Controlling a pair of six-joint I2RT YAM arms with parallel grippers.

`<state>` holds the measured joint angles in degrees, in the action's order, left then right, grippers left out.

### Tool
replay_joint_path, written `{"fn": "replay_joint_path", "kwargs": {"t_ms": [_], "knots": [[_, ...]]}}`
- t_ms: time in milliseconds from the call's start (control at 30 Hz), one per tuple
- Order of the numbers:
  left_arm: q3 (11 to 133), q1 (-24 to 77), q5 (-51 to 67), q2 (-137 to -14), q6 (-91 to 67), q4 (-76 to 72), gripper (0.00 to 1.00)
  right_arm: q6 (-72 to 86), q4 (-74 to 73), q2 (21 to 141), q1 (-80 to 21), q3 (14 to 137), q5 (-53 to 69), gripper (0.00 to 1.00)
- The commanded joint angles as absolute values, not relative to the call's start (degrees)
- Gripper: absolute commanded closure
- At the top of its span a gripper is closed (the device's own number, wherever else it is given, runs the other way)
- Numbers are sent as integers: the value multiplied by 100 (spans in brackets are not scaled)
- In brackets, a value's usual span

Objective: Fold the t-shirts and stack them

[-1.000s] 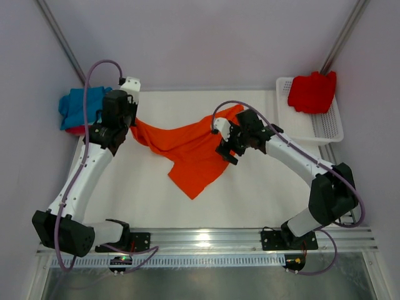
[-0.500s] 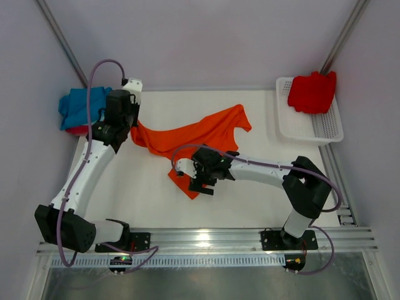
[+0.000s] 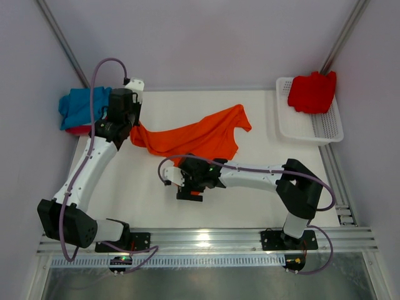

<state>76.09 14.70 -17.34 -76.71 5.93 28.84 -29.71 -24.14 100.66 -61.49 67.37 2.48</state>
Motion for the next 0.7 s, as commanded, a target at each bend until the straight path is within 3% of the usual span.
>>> {"fn": "replay_joint_path", "kwargs": {"t_ms": [0,667], "knots": [[7866,1441,-1705,-7638,466,2821,100,-2786,-2469,9941,-6205,6970,316,9],[7805,1441,-1679,-7603,387,2839,100,-2558,-2575,10072,-6284,6768,685,12]]}}
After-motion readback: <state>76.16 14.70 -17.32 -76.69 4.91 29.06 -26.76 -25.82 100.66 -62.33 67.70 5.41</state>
